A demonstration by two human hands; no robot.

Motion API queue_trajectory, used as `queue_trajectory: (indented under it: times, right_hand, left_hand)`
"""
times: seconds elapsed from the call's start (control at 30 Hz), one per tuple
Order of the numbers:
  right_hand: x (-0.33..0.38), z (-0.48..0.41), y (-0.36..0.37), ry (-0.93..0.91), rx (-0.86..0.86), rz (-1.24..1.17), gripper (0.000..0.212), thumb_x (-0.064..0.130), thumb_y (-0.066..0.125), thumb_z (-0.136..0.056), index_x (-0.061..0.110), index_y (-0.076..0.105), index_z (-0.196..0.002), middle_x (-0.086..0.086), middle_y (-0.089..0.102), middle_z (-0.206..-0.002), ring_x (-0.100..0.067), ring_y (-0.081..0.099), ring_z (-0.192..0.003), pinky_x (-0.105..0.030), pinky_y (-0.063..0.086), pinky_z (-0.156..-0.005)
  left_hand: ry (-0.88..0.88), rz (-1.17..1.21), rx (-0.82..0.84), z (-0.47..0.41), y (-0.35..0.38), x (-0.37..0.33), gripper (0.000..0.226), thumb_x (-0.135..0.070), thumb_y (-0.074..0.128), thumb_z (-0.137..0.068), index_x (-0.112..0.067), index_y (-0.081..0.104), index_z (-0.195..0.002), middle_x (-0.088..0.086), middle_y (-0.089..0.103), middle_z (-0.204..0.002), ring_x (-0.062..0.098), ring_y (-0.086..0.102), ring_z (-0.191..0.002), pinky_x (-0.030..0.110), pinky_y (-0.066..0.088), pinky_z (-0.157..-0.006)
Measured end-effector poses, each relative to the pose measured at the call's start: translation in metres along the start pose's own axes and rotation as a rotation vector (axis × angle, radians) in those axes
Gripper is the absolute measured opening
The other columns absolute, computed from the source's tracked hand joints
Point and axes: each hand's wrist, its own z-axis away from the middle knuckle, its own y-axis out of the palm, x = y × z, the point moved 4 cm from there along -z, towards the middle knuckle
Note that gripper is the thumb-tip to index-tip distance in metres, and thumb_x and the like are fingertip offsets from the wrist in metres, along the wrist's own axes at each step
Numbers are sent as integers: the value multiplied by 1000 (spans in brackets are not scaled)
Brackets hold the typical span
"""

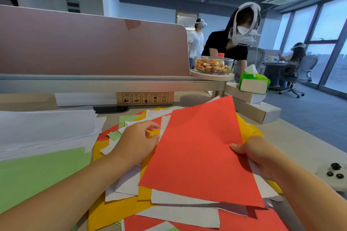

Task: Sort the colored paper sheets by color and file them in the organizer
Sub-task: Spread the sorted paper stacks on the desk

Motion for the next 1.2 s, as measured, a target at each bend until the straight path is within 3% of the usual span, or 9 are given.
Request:
queue_trajectory:
  times: [0.07, 0.13, 0.27, 0.5, 0.7, 0.83, 1.03, 1.13, 1.2]
  right_hand:
    - [2, 1, -2, 47, 74, -73, 21, -2, 43, -95, -4, 59, -109, -22, 70, -90, -31, 68, -72, -48, 53, -85]
    - [6, 1, -5, 59, 123, -103, 21, 0, 41, -96, -1, 61, -101, -17, 72, -77, -26, 70, -60, -41, 59, -69]
    - [7, 6, -6, 103, 140, -97, 18, 6, 46, -94, -2, 63, -94, -18, 70, -69, -26, 68, -50, -40, 57, -51]
    - [-2, 1, -8, 171, 38, 23, 19, 9, 47, -94, -2, 60, -86, -17, 67, -57, -24, 62, -40, -31, 51, -51]
    - [-1, -4, -16, 119, -85, 61, 7, 2, 55, -89, -2, 60, -87, -18, 66, -61, -25, 61, -41, -33, 53, -49]
    - [0, -9, -23, 77, -202, 26, 6, -1, 53, -90, -1, 59, -92, -19, 61, -78, -28, 56, -63, -40, 47, -68]
    - [3, -9, -23, 49, -182, -44, 16, -3, 46, -92, 1, 55, -80, -16, 63, -65, -27, 58, -54, -36, 47, -61]
    - [1, -6, -18, 61, -123, -6, 17, -4, 44, -92, 0, 58, -83, -12, 65, -52, -22, 60, -39, -34, 46, -58]
    - [1, -5, -15, 61, -104, 13, 15, -4, 45, -91, 0, 60, -89, -15, 66, -66, -25, 61, -50, -34, 46, -60]
  left_hand:
    - [-94, 79, -29, -4, -6, 3, 41, -25, 64, -88, -29, 53, -128, -3, 56, -130, 14, 52, -113, 27, 43, -86]
    - [-211, 250, 3, -8, -9, 7, 62, -24, 71, -84, -29, 43, -139, -1, 54, -131, 19, 53, -117, 37, 47, -93]
    - [-459, 698, 201, -7, -4, 10, 74, -4, 73, -79, -33, 42, -140, 9, 73, -102, 31, 71, -85, 45, 58, -72]
    - [-642, 561, 388, 5, -1, 10, 48, -40, 78, -71, -28, 63, -115, 12, 71, -101, 32, 69, -91, 43, 56, -82]
    - [-697, 561, 378, 0, 1, 17, 36, -1, 65, -85, -22, 65, -114, 12, 68, -106, 27, 64, -99, 39, 55, -86]
    - [-723, 583, 396, 1, 0, 12, 31, -7, 62, -88, -26, 60, -113, 14, 68, -103, 30, 68, -92, 39, 56, -83]
    - [-693, 623, 446, 2, -1, 5, 23, -22, 66, -88, -24, 56, -108, 13, 71, -100, 32, 70, -88, 40, 57, -79]
    - [-636, 644, 490, 2, 0, 4, 30, -8, 68, -85, -25, 63, -109, 11, 75, -97, 33, 72, -87, 44, 58, -79]
    - [-642, 633, 483, 3, 2, 6, 33, 3, 63, -85, -24, 63, -102, 11, 75, -94, 32, 73, -85, 46, 58, -78]
